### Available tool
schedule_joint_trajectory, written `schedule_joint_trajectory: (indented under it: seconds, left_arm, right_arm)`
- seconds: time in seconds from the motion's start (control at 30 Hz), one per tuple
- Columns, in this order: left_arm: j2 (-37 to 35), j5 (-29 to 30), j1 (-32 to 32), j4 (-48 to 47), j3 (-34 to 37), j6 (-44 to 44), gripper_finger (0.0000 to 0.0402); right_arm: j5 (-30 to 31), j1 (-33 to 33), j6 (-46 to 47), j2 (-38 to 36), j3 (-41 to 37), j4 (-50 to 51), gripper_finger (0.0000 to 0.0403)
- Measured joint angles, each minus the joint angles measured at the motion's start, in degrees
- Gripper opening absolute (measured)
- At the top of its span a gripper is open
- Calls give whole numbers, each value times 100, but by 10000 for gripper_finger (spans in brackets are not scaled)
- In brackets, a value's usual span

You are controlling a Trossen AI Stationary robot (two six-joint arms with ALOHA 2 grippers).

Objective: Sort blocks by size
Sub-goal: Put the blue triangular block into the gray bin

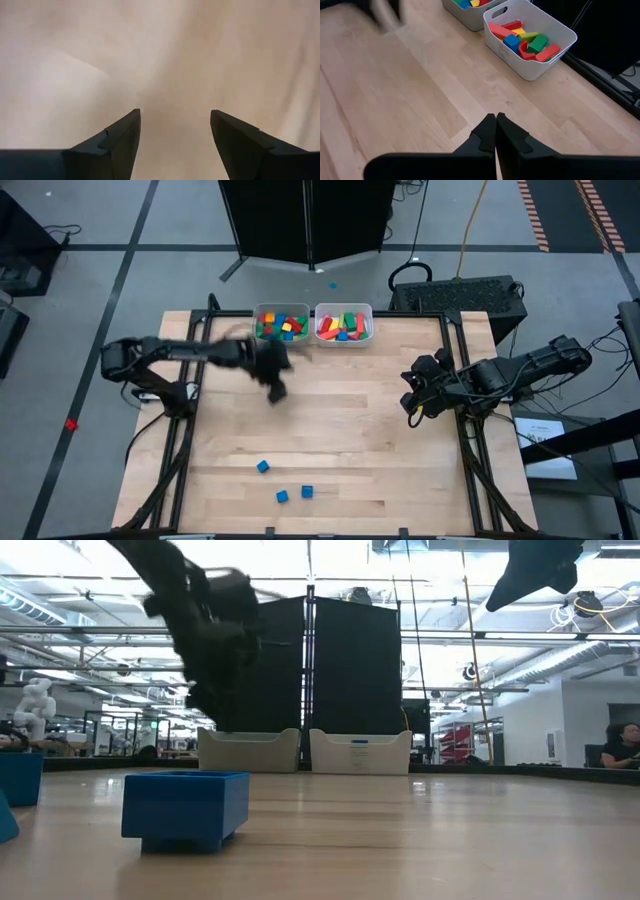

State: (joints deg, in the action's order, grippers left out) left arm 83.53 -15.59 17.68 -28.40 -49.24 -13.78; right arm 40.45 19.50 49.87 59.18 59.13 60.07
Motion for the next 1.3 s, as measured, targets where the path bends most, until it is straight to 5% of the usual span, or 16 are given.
schedule_joint_trajectory:
  seconds: [0.17,0.37,0.53,0.8,1.3]
  left_arm:
    - [-2,559,-2214,330,3,-1198,241]
    - [-4,2756,-4489,588,3,-4160,241]
    - [52,4114,-5715,194,3,-6278,241]
    - [623,4607,-6411,39,2,-7278,241]
    - [1950,4515,-6484,-227,-154,-7412,242]
  right_arm:
    - [-12,-1,-76,0,0,7,0]
    - [-27,0,-235,0,0,8,0]
    - [-26,0,-312,0,0,7,0]
    - [-25,-2,-385,0,0,-12,0]
    - [-26,-2,-229,-2,0,-28,0]
